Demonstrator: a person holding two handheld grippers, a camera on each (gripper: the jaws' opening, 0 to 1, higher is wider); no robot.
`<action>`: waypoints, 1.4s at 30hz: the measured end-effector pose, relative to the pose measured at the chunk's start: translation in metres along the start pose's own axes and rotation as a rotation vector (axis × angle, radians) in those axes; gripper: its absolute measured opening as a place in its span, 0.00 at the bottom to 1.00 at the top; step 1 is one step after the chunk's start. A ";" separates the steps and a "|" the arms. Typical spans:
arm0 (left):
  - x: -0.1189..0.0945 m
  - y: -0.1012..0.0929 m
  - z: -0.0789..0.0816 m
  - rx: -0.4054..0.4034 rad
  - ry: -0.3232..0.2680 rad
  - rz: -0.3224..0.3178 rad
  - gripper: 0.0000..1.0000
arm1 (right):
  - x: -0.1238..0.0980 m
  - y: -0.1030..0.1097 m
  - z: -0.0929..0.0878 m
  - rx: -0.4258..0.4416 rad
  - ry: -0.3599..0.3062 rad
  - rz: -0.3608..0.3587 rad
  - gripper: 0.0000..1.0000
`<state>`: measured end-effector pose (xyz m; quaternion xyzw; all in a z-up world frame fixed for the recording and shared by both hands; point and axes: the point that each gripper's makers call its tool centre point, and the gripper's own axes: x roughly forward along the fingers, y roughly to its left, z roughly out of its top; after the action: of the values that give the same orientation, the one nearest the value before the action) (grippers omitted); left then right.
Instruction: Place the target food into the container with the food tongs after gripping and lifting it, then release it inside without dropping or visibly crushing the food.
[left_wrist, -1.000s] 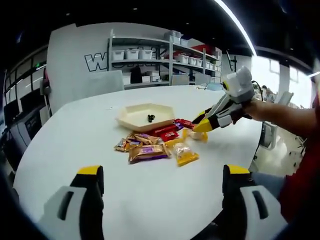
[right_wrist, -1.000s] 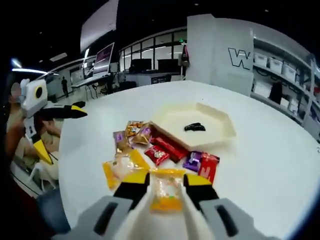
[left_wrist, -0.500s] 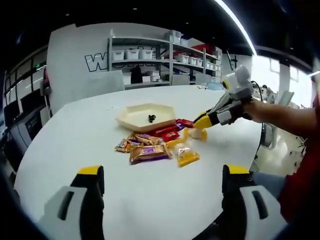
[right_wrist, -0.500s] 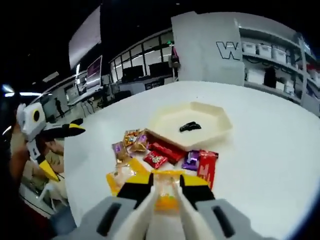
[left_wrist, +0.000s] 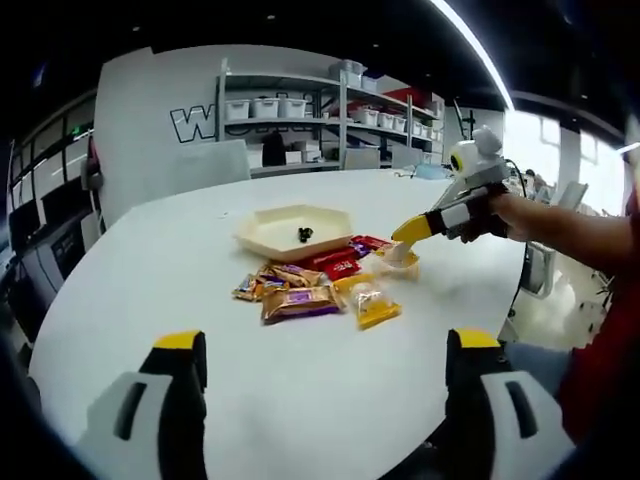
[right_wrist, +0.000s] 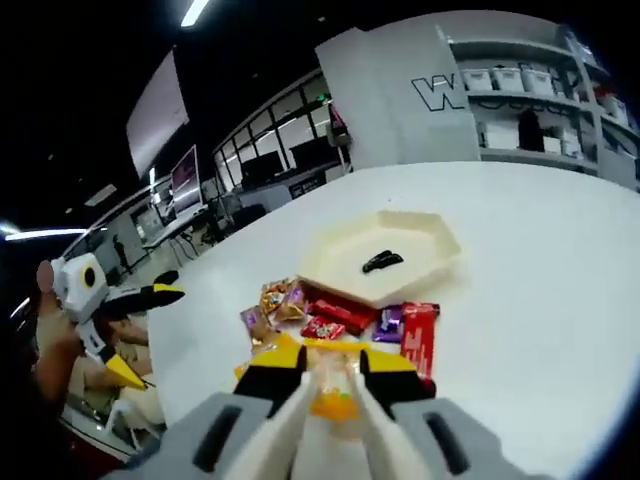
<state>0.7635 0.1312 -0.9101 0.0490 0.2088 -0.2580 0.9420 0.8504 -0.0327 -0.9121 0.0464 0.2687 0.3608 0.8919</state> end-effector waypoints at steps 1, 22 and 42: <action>0.000 0.000 0.000 -0.003 0.001 -0.001 0.99 | 0.000 0.000 0.001 0.000 -0.001 0.001 0.15; -0.004 0.000 0.001 -0.026 -0.013 -0.004 0.99 | 0.004 0.007 0.043 -0.038 -0.050 0.015 0.16; -0.007 0.001 0.006 -0.028 -0.019 0.001 0.99 | 0.024 -0.012 0.097 -0.078 -0.087 -0.013 0.16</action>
<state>0.7610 0.1338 -0.9018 0.0334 0.2032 -0.2549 0.9448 0.9214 -0.0150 -0.8437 0.0257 0.2155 0.3630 0.9062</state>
